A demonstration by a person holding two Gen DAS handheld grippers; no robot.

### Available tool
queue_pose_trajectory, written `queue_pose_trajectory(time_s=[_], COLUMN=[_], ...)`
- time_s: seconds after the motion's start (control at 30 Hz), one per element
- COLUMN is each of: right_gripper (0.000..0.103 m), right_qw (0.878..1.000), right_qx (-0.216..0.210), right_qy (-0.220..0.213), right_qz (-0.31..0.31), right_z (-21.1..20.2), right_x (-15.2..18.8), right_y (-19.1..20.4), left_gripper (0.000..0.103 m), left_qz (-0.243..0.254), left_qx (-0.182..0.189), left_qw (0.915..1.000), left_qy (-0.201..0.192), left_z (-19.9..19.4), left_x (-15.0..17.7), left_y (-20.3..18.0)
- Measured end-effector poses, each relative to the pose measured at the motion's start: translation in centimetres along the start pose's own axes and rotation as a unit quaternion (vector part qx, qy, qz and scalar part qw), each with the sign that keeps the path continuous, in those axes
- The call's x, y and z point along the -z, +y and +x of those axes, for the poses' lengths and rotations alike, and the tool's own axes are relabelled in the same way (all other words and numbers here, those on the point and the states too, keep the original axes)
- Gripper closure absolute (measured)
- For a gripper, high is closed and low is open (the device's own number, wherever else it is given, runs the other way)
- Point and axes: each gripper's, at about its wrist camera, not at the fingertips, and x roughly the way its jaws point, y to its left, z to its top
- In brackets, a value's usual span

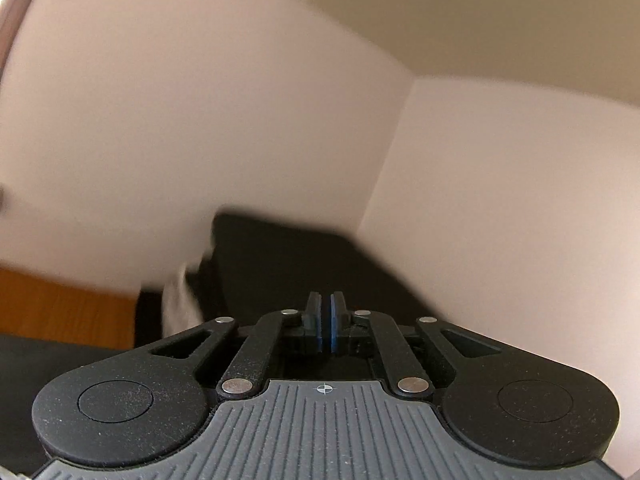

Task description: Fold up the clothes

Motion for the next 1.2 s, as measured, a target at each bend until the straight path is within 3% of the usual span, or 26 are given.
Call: queue_pose_trajectory(time_s=[0.13, 0.2, 0.23, 0.33, 0.47, 0.63, 0.7, 0.97, 1.07, 1.2], right_gripper=[0.077, 0.062, 0.061, 0.061, 0.062, 0.062, 0.062, 0.061, 0.061, 0.061], right_qw=[1.000, 1.000, 0.999, 0.991, 0.968, 0.944, 0.940, 0.944, 0.942, 0.936], right_qx=[0.014, -0.006, -0.019, -0.125, -0.242, -0.321, -0.331, -0.324, -0.332, -0.348], right_qy=[0.002, -0.006, -0.010, 0.014, 0.049, 0.065, 0.067, 0.056, 0.051, 0.049], right_qz=[0.019, 0.028, 0.032, 0.049, 0.054, 0.047, 0.039, -0.004, -0.005, -0.005], right_z=[-1.2, -2.0, -2.4, -3.7, -6.1, -9.8, -11.1, -16.9, -18.5, -19.5], right_x=[1.3, 1.2, 1.2, 1.5, 4.0, 6.5, 7.1, 8.5, 8.6, 8.4], right_y=[0.4, 1.1, 1.4, 3.9, 9.8, 15.3, 16.5, 19.6, 19.7, 20.1], left_gripper=[0.001, 0.001, 0.000, 0.000, 0.000, 0.000, 0.001, 0.010, 0.007, 0.007], left_qz=[0.009, 0.012, 0.012, 0.010, 0.010, 0.044, 0.071, 0.136, 0.165, 0.193], left_qx=[0.005, 0.005, 0.007, 0.011, 0.010, -0.029, -0.043, 0.008, 0.020, 0.004], left_qw=[0.9994, 0.9992, 0.9991, 0.9989, 0.9989, 0.9985, 0.9966, 0.9904, 0.9861, 0.9811], left_qy=[0.033, 0.039, 0.040, 0.045, 0.044, 0.013, 0.002, -0.022, -0.011, 0.006], left_z=[1.0, 1.2, 1.3, 1.6, 1.5, -0.1, -1.3, -6.9, -7.4, -6.4], left_x=[0.2, 0.2, 0.3, 0.3, 0.4, 0.3, 0.2, 2.3, 3.5, 4.4], left_y=[-0.3, -0.4, -0.4, -0.3, -0.3, -1.8, -3.3, -12.1, -14.7, -16.5])
